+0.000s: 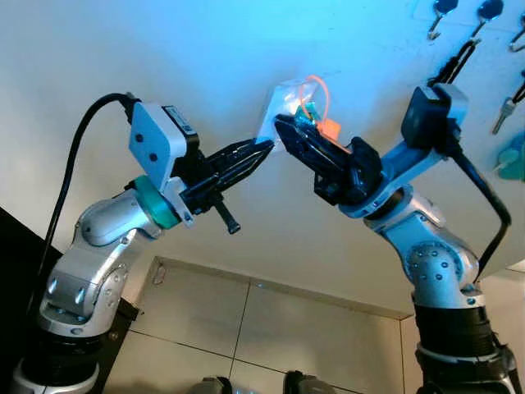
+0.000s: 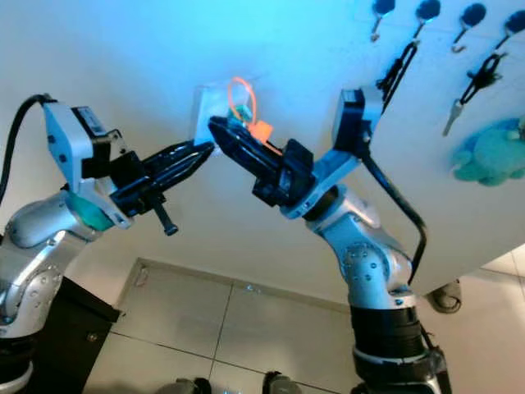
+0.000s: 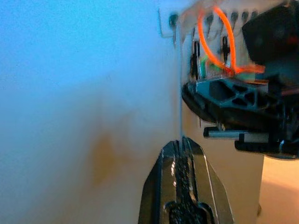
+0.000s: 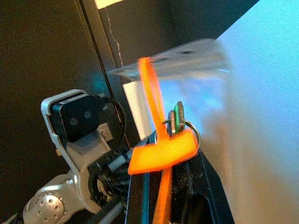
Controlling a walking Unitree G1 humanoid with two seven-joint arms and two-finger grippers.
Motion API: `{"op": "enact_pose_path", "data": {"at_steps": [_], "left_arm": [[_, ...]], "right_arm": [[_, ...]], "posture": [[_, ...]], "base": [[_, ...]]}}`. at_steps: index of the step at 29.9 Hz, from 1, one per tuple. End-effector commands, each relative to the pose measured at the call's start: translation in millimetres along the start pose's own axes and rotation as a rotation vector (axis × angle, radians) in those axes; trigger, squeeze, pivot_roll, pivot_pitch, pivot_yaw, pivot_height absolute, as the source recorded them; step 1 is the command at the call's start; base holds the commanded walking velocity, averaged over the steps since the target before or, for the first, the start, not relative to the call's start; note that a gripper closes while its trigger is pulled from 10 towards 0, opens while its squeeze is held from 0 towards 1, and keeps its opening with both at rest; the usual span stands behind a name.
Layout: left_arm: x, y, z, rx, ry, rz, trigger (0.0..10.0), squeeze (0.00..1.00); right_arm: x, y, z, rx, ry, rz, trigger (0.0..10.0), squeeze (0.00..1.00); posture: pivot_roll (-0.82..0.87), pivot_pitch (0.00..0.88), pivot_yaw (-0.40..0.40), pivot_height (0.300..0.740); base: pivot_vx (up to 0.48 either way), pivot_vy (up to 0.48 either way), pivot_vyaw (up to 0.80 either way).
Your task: Hang keys on a hook
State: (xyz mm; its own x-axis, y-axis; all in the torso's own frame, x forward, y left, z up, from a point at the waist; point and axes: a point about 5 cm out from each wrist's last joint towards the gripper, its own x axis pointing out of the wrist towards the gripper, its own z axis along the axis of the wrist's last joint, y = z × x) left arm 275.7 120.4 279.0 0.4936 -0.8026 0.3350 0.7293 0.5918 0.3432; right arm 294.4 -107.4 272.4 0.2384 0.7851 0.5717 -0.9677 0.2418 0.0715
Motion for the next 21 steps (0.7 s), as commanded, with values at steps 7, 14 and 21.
{"op": "enact_pose_path", "data": {"at_steps": [7, 14, 21], "left_arm": [[-10.1, 15.6, 27, 0.088, -0.054, -0.009, 0.0, 0.00], [-11.5, 17.3, 34, 0.118, -0.050, -0.029, 0.0, 0.00], [-9.6, 15.0, 34, 0.118, -0.045, -0.050, 0.0, 0.00]], "right_arm": [[-13.1, -1.4, 0, -0.025, 0.013, -0.034, 10.0, 0.45], [-20.9, 7.6, 4, -0.029, 0.035, 0.030, 10.0, 0.00], [-19.9, 12.0, 16, -0.049, -0.003, 0.068, 10.0, 0.00]], "posture": [[-0.02, 0.131, 0.047, 0.740], [-0.02, 0.136, 0.051, 0.740], [-0.02, 0.138, 0.052, 0.740]], "base": [[0.000, 0.000, 0.00], [0.000, 0.000, 0.00], [0.000, 0.000, 0.00]]}}
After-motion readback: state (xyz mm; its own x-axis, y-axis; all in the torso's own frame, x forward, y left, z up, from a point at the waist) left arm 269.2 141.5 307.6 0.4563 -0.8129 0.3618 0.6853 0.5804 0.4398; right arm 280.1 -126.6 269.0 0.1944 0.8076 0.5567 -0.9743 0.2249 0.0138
